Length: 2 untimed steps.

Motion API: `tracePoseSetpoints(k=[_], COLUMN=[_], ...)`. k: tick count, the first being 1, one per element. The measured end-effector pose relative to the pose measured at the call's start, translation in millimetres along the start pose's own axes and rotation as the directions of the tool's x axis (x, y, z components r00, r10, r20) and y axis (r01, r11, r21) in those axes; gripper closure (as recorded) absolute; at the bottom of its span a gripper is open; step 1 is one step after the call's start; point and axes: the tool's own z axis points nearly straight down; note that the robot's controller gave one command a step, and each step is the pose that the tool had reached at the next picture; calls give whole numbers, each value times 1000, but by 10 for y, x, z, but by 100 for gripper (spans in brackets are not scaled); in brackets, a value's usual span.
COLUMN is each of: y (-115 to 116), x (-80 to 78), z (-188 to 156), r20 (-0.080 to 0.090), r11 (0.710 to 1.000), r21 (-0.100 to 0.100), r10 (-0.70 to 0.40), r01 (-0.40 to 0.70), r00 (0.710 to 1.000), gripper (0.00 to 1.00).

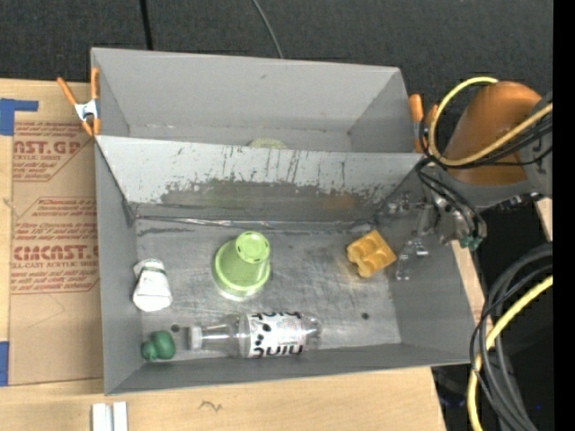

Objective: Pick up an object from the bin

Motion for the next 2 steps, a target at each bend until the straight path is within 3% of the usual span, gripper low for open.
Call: tracePoseSetpoints(k=[1,2], y=[25,26], x=[-51,29], z=[663,616], r20=[-3,7], r11=[992,968], r21=[0,2], r10=[128,250], r01=[-128,-250], r00=[992,968], gripper=[0,100])
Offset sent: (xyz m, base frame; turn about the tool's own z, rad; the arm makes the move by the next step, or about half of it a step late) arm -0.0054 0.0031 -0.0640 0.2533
